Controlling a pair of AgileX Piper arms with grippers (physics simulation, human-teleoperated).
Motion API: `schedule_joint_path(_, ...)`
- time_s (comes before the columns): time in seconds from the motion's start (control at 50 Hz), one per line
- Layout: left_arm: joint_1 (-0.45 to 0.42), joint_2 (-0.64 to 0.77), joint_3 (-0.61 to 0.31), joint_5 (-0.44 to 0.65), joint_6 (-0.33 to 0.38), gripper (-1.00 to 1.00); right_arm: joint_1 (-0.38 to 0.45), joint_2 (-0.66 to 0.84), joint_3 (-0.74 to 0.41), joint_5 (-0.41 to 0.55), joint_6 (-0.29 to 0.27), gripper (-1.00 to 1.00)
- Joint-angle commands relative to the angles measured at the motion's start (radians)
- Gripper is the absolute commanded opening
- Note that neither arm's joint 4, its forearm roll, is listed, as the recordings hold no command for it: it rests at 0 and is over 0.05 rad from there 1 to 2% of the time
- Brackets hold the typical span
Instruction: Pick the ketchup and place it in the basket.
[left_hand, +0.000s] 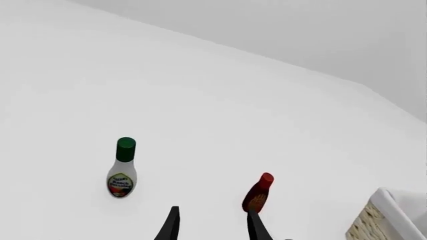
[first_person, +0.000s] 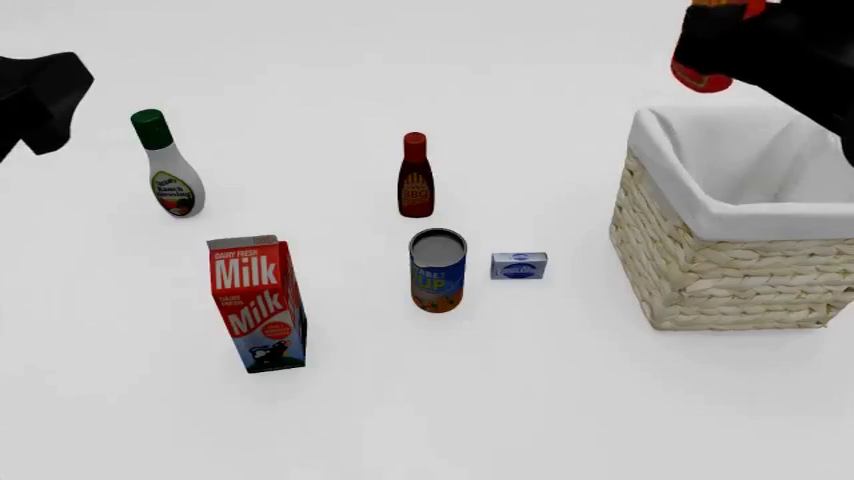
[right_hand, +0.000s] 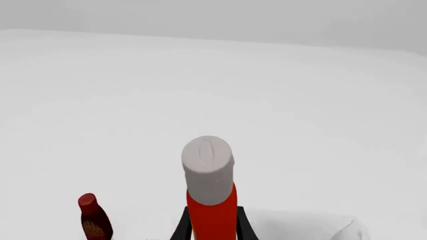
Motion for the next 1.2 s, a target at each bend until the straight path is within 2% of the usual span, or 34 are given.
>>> schedule_joint_path(0.02,-0.006,0.004,0.002,-0.007,-0.003,1.0,-0.085,-0.011,0.055,-0.045,0.019,-1.0)
schedule_joint_path(0.3,-0.004,0.003,-0.003,-0.003,-0.006,1.0,-0.127,-0.007,0.089,-0.078,0.023,-1.0)
schedule_joint_path(0.92,-0.01,0.035,-0.013,-0.019,-0.01,1.0,-0.235,0.109,0.144,-0.208,0.024,-1.0)
schedule_joint_path(1.2,-0.022,0.056,-0.037,-0.02,-0.003,1.0,-0.263,0.175,0.174,-0.276,0.049,-1.0)
